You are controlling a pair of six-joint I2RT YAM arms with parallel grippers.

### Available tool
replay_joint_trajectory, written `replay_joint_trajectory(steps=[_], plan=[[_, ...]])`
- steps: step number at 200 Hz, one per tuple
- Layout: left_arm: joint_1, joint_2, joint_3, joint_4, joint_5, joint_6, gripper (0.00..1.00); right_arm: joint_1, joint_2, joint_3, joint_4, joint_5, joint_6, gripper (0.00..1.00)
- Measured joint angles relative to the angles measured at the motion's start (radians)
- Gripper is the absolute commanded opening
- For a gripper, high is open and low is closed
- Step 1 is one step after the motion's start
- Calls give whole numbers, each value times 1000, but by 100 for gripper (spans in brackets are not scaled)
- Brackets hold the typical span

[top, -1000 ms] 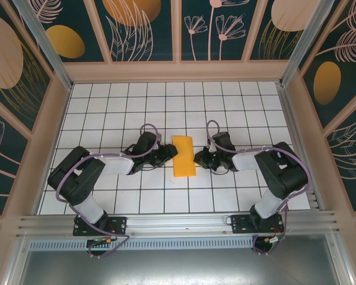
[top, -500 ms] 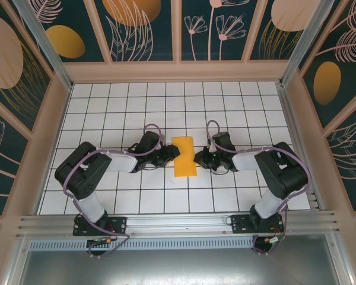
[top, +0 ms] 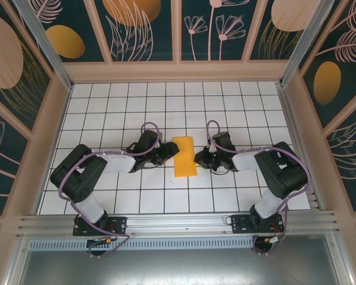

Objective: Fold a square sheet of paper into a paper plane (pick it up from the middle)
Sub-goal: Fold the square sheet of paper in half at the center of the table, then fold the triangle a second time at the center of the table.

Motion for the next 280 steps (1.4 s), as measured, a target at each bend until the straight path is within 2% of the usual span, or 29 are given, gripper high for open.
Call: replay_joint_trajectory(steps=[92, 172, 257, 280], plan=[[5, 47, 10, 15, 39, -2, 57, -8, 6, -12, 32, -21, 15, 9], [6, 70, 13, 38, 65, -3, 42, -13, 10, -16, 44, -31, 23, 9], [6, 79, 13, 87, 93, -5, 37, -16, 14, -19, 58, -43, 24, 9], [6, 79, 13, 103, 96, -12, 40, -19, 14, -22, 64, -48, 26, 9]])
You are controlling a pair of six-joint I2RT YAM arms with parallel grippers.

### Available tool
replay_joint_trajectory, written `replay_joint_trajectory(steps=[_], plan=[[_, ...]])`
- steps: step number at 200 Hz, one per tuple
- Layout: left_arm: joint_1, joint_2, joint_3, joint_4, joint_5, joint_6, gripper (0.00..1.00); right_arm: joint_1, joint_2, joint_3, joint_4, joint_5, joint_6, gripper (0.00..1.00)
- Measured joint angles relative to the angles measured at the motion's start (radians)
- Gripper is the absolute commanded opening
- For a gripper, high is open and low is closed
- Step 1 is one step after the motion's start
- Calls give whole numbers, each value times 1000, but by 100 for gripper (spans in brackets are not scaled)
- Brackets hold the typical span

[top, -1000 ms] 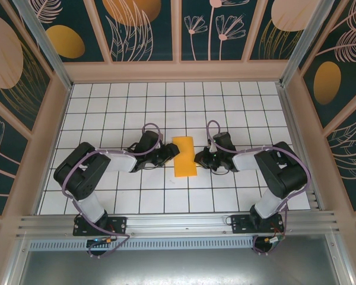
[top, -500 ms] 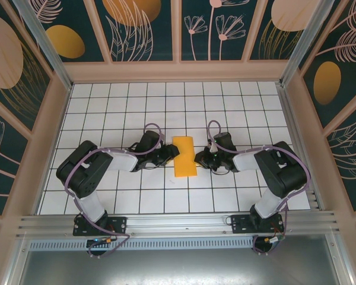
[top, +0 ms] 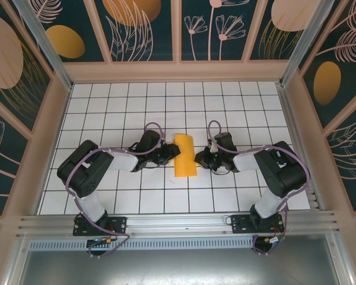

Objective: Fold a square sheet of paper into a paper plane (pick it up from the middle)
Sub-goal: Fold the triangle a second time at the center of the table.

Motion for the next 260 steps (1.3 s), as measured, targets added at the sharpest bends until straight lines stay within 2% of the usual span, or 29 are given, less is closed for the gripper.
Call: replay_joint_trajectory(steps=[19, 53, 83, 145, 170, 190, 238, 260], plan=[[0, 0, -2, 31, 4, -14, 43, 0, 0, -2, 4, 0, 1, 9], [0, 2, -16, 97, 24, -40, 41, -1, 0, -9, 20, -1, 13, 9], [0, 15, -17, 137, 39, -61, 33, -1, 0, -15, 36, -2, 25, 10], [0, 16, -5, 82, 31, -27, 7, 3, -16, -43, 87, 0, 53, 14], [2, 16, 23, 28, 24, 13, 0, 14, -86, -65, 55, 8, 48, 22], [10, 16, 37, -4, 22, 44, 0, 15, -182, -67, 18, 39, 36, 30], [42, 6, 75, -149, 19, 158, 0, 19, -362, -67, -43, 117, -23, 38], [58, -5, 101, -217, 21, 215, 0, 56, -397, -67, -53, 169, -63, 49]])
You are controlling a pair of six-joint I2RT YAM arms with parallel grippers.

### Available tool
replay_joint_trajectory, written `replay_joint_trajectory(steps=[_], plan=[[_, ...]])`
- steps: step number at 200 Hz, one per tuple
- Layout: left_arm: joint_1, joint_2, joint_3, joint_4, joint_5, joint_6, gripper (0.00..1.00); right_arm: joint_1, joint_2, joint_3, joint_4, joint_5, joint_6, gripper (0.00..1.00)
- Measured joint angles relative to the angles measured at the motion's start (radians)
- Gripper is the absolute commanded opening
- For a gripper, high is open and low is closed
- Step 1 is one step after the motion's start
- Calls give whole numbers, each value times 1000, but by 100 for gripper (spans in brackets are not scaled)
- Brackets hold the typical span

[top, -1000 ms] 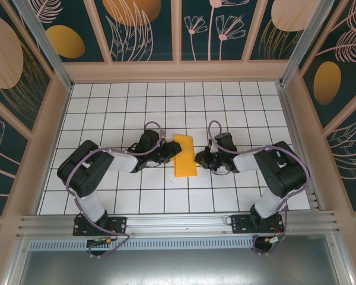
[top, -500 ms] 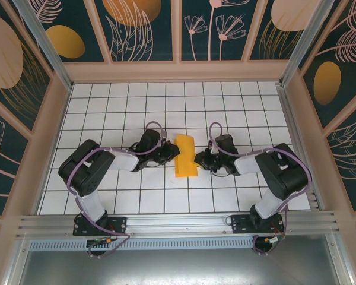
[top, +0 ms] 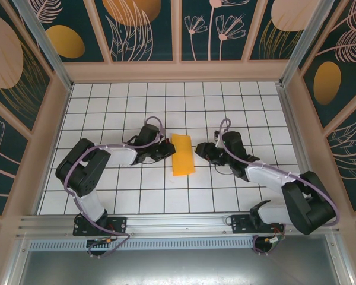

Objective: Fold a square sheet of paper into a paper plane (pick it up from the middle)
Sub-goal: Fold the triangle a second time at the center of the table.

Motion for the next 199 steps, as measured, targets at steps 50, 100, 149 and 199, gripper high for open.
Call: replay_joint_trajectory(steps=[50, 100, 149, 199], plan=[[16, -2, 21, -77, 16, 58, 1, 290, 15, 55, -48, 248, -185, 52], [16, -9, 63, -132, 67, 113, 1, 382, 103, 170, -169, 490, -262, 47], [16, -9, 97, -185, 67, 151, 1, 406, 79, 145, -171, 463, -309, 67], [16, -9, 97, -186, 68, 146, 1, 572, 200, 244, -236, 570, -387, 86]])
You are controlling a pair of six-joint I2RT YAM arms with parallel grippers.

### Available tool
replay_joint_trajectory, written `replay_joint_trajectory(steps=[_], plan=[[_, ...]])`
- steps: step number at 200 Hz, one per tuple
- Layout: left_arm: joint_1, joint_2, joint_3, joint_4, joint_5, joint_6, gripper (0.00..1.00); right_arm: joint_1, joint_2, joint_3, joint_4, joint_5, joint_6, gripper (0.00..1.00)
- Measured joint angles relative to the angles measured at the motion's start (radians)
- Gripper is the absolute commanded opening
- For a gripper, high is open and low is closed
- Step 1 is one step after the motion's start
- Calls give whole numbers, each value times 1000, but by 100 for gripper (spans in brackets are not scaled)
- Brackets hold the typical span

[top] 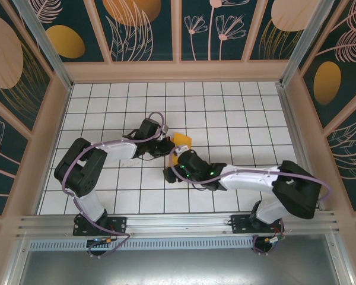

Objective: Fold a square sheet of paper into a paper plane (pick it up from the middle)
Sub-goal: Fold the triangle a second time at the center of the table.

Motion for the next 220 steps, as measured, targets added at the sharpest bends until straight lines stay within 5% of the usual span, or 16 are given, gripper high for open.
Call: replay_joint_trajectory(steps=[90, 220], plan=[[0, 0, 0, -3, 0, -1, 1, 169, 310, 249, -237, 414, -3, 64], [0, 0, 0, -3, 0, -4, 5, 169, 291, 246, -261, 466, 24, 11]])
